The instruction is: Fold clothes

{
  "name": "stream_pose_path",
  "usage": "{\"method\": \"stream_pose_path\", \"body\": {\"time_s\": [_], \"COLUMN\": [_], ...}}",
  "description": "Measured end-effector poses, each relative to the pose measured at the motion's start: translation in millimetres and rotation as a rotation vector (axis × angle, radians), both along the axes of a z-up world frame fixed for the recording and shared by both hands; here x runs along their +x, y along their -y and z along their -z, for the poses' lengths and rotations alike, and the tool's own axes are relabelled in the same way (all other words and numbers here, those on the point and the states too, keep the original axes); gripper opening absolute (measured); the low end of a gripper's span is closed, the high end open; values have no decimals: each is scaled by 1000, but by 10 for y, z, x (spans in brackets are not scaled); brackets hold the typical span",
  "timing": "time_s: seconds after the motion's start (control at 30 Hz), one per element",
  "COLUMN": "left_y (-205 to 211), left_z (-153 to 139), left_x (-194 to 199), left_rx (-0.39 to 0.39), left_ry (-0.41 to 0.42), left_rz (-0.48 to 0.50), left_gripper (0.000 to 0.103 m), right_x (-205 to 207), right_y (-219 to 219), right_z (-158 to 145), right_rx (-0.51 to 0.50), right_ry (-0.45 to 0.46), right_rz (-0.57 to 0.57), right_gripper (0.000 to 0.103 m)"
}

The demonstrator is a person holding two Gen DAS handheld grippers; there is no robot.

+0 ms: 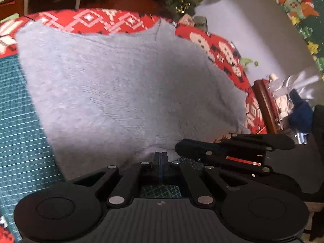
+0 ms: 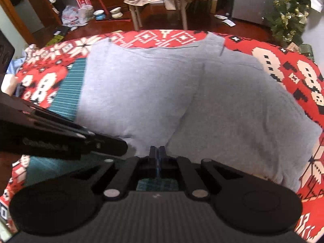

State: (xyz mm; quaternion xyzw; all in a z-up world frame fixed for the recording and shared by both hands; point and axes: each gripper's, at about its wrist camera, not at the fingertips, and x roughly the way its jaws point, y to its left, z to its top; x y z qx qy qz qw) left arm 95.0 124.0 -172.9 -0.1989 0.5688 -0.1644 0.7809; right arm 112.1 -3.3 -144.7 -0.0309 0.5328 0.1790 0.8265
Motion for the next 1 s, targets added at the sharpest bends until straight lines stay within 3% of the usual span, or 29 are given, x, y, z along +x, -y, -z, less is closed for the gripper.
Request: {"method": "stream_pose_path", "body": {"time_s": [0.23, 0.43, 0.73, 1.0], "left_y": [205, 425, 783, 1036], "left_z": [13, -144, -11, -52], "left_x": [27, 172, 335, 419], "left_rx": [-1, -20, 42, 30], "left_ry": [-12, 42, 26, 37], "left_rz": [53, 97, 165, 197], "left_gripper": [0, 0, 0, 0], "right_x": [-42, -16, -10, 21], "right_y": [414, 701, 1004, 1366], "right_z": [-2, -108, 30, -67], "right_rx": [-10, 3, -13, 23], "right_ry": [-17, -6, -34, -13], "right_rz": [74, 141, 215, 312], "right_gripper": [0, 4, 3, 5]}}
